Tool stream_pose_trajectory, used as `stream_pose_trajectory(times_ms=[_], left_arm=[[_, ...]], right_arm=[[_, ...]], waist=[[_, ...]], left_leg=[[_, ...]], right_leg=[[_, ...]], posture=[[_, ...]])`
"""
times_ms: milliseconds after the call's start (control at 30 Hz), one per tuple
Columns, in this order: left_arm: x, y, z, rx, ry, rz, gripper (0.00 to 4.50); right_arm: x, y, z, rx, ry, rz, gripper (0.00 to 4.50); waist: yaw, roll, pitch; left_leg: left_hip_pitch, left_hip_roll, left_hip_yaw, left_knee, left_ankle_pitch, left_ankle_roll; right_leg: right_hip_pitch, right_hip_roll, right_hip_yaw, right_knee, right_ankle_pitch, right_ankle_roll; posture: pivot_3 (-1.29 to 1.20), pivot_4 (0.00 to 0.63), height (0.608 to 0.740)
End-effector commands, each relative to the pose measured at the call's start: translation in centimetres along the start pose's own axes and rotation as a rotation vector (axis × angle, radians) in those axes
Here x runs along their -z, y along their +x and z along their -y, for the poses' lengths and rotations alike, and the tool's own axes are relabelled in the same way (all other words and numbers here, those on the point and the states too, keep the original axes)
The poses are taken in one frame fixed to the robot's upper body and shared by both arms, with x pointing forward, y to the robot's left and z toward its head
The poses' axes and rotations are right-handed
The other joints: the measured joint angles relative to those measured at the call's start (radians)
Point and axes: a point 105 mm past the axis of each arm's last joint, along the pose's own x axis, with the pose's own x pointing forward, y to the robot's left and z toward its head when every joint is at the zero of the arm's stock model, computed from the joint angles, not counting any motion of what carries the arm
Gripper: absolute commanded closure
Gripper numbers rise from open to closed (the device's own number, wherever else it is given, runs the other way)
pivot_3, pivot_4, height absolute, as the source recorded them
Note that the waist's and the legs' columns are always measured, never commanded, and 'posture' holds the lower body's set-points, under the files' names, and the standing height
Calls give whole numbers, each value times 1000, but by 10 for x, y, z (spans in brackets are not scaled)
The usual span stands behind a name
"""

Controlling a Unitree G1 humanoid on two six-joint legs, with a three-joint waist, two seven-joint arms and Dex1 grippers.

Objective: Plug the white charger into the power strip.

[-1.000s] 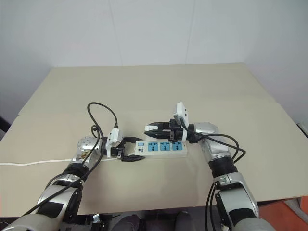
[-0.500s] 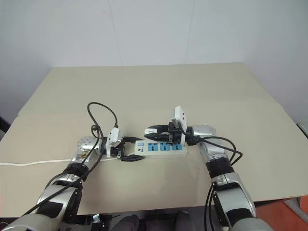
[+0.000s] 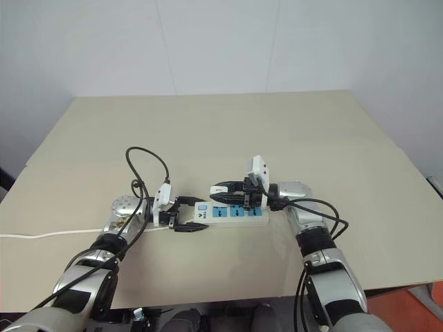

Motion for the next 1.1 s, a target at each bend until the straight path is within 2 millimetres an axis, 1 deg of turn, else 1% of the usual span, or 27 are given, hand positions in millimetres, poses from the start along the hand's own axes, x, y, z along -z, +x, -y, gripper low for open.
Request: stream_pose_trajectory(times_ms=[33, 500, 767, 933, 1100], left_arm=[[4, 3, 3, 29, -4, -40, 1233], [4, 4, 3, 26, -5, -35, 1233], [4, 3, 2, 22, -4, -38, 1233], [4, 3, 2, 23, -3, -40, 1233], [4, 2, 2, 25, -5, -41, 1233]], right_arm=[[3, -1, 1, -1, -10, -14, 3388], [4, 4, -2, -15, 5, -5, 3388], [7, 1, -2, -19, 3, -18, 3388], [18, 2, -7, -36, 8, -36, 3388], [28, 2, -14, -67, -33, -34, 3388]], waist=[[0, 0, 0], [1, 0, 0], [1, 0, 0], [1, 0, 0], [0, 0, 0]], left_leg=[[0, 0, 0, 0, 0, 0], [0, 0, 0, 0, 0, 0], [0, 0, 0, 0, 0, 0], [0, 0, 0, 0, 0, 0], [1, 0, 0, 0, 0, 0]], right_leg=[[0, 0, 0, 0, 0, 0], [0, 0, 0, 0, 0, 0], [0, 0, 0, 0, 0, 0], [0, 0, 0, 0, 0, 0], [1, 0, 0, 0, 0, 0]], posture=[[0, 150, 740], [0, 150, 740], [0, 150, 740], [0, 150, 740], [0, 150, 740]])
